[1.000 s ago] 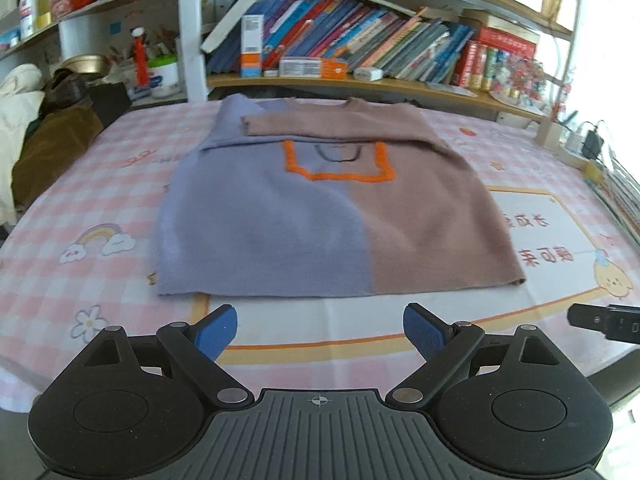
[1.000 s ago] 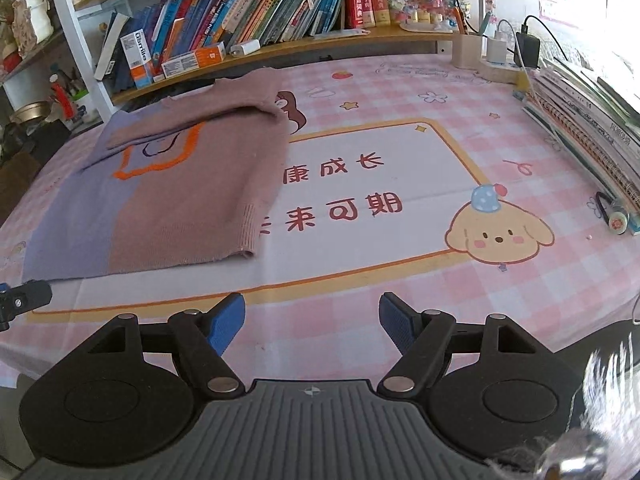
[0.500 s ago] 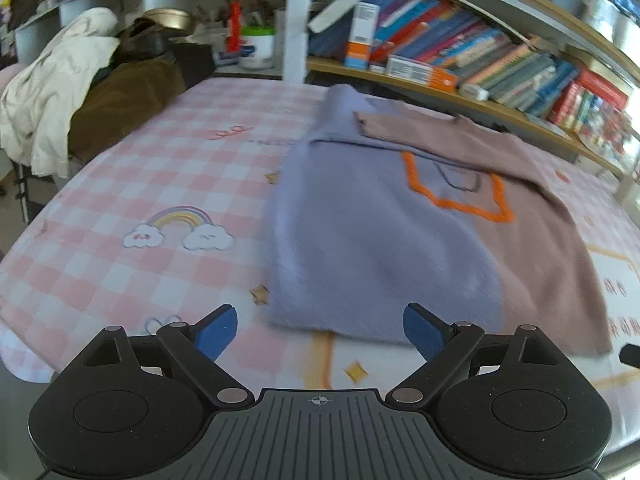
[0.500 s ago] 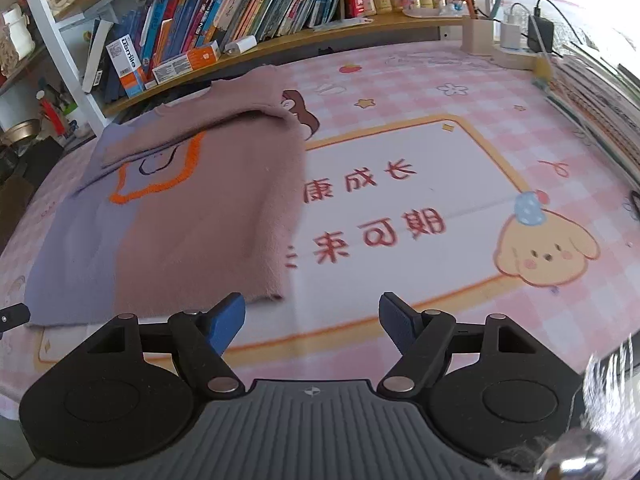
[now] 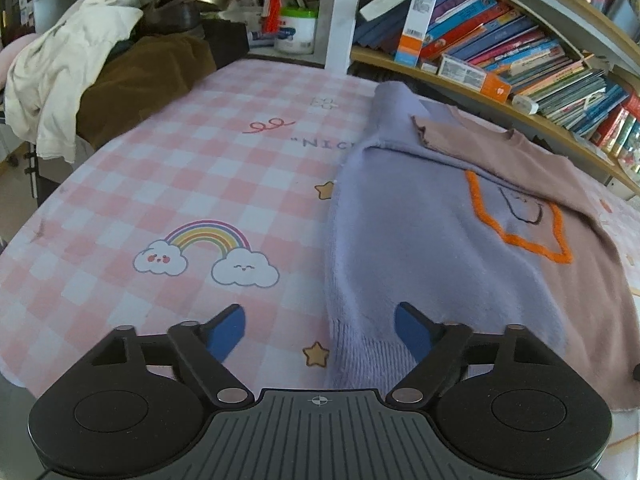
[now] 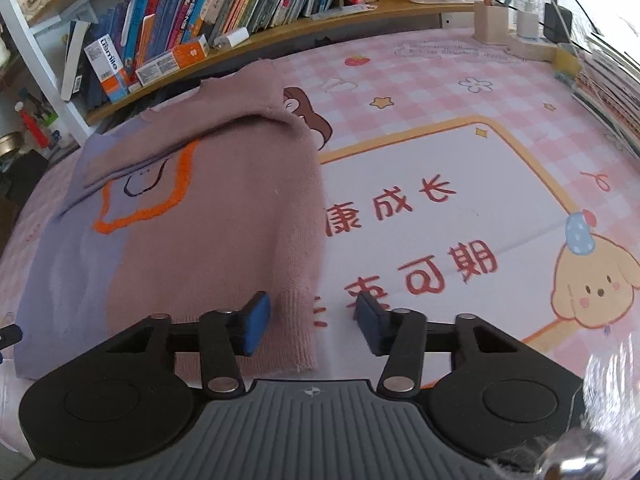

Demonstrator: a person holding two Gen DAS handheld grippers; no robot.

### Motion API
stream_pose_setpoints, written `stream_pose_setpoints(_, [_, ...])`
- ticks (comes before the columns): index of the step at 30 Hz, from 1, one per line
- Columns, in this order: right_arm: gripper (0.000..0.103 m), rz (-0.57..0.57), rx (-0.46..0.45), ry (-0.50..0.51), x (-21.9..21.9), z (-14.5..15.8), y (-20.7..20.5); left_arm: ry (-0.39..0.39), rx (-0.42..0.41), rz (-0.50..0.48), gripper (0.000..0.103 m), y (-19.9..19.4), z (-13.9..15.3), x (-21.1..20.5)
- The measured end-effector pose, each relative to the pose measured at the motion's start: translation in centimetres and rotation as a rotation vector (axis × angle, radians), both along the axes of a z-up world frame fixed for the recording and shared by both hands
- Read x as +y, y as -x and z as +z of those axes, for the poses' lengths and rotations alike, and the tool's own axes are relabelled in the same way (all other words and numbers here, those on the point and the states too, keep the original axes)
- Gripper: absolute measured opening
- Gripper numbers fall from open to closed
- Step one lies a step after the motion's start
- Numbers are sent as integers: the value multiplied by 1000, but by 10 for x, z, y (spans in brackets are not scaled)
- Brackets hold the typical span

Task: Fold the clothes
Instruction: 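Grasp the lavender hem with the left tool while the right tool grasps the pink hem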

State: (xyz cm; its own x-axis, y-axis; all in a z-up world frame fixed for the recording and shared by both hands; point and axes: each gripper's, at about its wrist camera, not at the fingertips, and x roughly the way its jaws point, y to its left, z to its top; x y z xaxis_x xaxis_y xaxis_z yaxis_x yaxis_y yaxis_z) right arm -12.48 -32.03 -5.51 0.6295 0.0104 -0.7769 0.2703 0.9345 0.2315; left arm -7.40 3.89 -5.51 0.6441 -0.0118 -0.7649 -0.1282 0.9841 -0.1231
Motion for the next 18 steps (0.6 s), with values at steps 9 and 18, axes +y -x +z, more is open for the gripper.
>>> stream_pose_setpoints(9, [10, 91, -94, -44, 13, 7, -10, 25, -14, -106, 18, -7, 4, -11])
stream_pose_setpoints(18, [23, 59, -24, -99, 8, -2, -13, 80, 42, -96, 26, -5, -2, -2])
